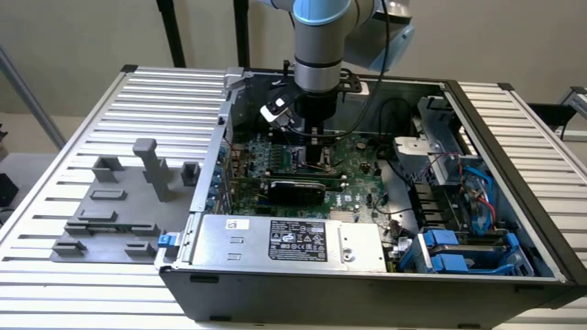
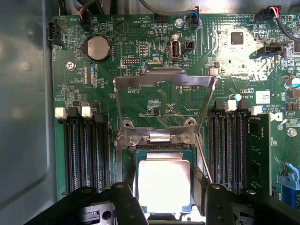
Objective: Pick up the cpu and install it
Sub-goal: 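Place the cpu into insertion slot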
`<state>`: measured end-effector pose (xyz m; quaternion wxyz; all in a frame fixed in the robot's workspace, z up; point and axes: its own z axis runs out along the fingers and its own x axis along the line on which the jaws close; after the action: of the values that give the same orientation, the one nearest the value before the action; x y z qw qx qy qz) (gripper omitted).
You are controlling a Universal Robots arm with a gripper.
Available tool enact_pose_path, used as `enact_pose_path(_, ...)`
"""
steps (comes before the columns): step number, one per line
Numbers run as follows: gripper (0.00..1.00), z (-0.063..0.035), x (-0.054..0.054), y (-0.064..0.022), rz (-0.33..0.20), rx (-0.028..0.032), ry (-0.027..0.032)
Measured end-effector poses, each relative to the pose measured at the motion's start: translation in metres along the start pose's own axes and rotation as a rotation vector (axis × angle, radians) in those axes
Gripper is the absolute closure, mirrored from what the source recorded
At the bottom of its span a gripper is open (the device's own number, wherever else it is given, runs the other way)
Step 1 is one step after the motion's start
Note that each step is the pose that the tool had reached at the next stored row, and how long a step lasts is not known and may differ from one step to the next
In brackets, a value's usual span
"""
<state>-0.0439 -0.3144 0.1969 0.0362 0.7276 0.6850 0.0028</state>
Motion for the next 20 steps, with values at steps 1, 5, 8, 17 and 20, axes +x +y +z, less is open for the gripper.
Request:
enact_pose_path(1,0.45,0.0001,0.0002,-0.0001,0.000,-0.0008,0.0000)
enact_pose_path(5,0.45,0.0003,0.0007,-0.0005,0.000,-0.0055,0.0006)
enact_pose_path(8,0.45,0.0005,0.0007,-0.0013,0.000,-0.0070,0.0003)
enact_pose_path(17,0.45,0.0011,0.0009,-0.0026,0.000,-0.0099,-0.0013)
enact_pose_path(20,0.45,0.0011,0.0014,-0.0026,0.000,-0.0113,-0.0013)
